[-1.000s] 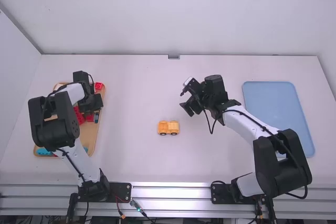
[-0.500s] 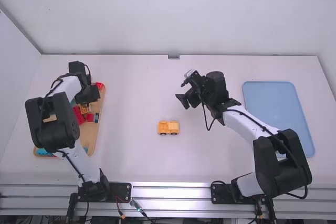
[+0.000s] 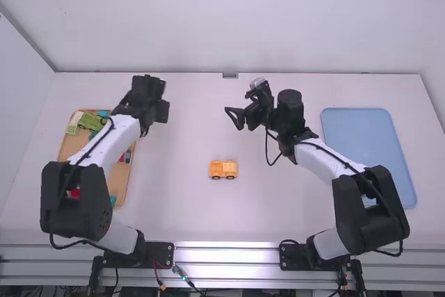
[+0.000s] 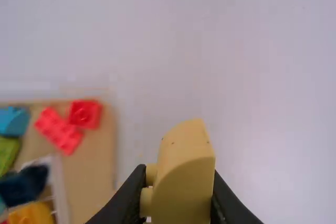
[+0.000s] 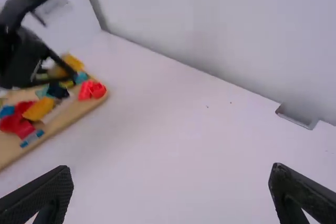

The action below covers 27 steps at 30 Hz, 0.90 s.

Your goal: Assemble lego blocks to make yellow taxi

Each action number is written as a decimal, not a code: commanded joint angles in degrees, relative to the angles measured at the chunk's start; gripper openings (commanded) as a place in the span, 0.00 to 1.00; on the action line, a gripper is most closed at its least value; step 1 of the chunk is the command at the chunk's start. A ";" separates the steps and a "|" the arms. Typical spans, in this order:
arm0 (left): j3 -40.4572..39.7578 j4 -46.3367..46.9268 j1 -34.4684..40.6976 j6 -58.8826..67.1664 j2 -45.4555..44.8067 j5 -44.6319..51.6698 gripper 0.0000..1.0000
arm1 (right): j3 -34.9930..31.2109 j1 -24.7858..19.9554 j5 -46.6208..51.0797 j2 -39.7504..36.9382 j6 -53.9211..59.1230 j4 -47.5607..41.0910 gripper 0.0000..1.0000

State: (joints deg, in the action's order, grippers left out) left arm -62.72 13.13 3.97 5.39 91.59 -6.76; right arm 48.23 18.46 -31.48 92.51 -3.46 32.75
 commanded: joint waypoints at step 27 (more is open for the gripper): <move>24.81 -44.72 17.49 3.85 -4.59 16.90 0.02 | 1.29 0.55 -19.65 15.87 -21.29 17.84 0.86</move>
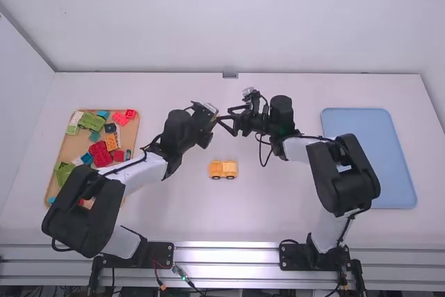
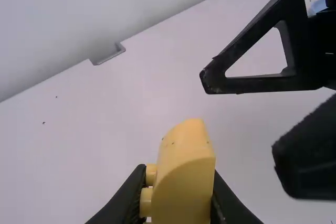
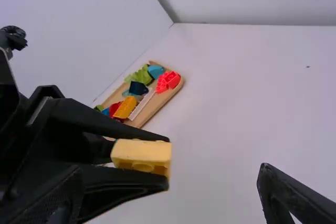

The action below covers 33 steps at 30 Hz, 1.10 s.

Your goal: Assemble lego blocks to make yellow taxi

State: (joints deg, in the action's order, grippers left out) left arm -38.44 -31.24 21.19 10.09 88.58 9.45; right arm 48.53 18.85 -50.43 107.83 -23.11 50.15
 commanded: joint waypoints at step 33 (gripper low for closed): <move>0.59 -4.87 2.99 -1.29 -0.48 1.55 0.02 | 0.98 3.32 3.78 0.55 -8.61 0.39 0.40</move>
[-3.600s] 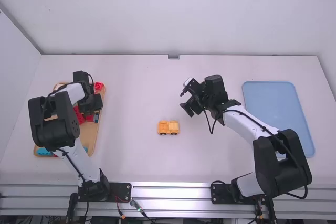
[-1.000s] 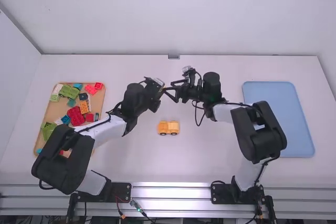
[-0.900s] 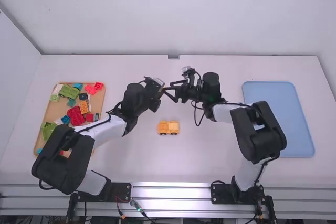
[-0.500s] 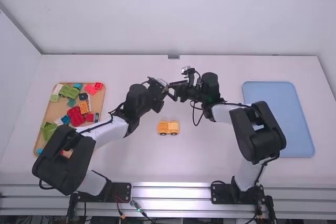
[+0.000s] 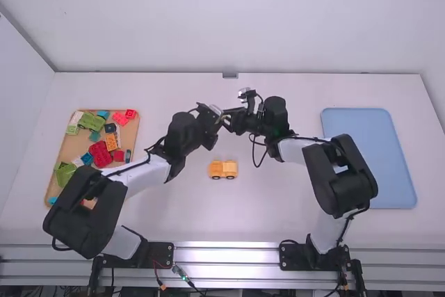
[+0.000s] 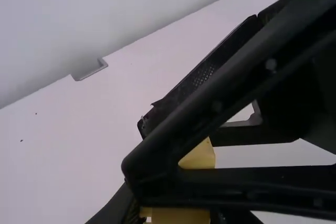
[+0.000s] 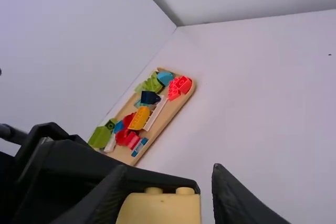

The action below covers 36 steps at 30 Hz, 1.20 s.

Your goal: Assemble lego blocks to make yellow taxi

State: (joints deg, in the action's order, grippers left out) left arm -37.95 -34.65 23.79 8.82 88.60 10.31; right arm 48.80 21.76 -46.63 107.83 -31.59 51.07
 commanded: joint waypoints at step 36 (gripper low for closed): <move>-11.80 27.06 -19.65 8.94 -6.60 52.48 0.99 | 4.87 -8.63 -26.53 0.50 18.84 -0.72 0.23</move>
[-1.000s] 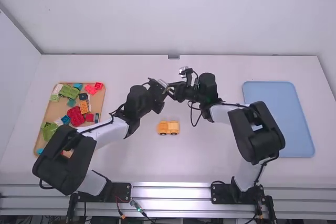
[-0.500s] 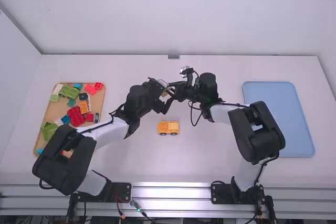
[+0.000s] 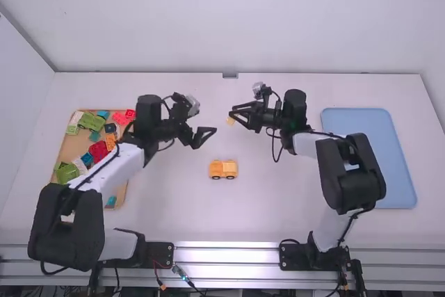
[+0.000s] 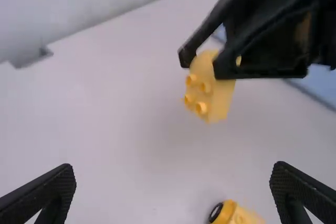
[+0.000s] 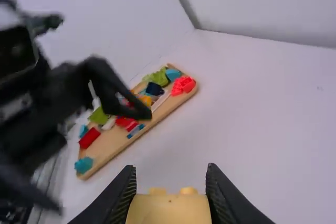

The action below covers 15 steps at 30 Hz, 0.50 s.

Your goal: Assemble lego blocks to make yellow taxi

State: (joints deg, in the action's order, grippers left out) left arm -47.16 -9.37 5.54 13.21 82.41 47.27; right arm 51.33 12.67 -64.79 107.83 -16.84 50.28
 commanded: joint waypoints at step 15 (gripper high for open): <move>-8.07 8.90 -0.31 16.65 9.99 26.56 0.99 | 7.63 3.21 -19.89 0.50 5.14 0.07 0.22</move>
State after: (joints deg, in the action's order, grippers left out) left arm -54.48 -0.05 5.10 28.14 92.18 70.46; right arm 57.54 15.68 -82.13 107.83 -11.99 50.22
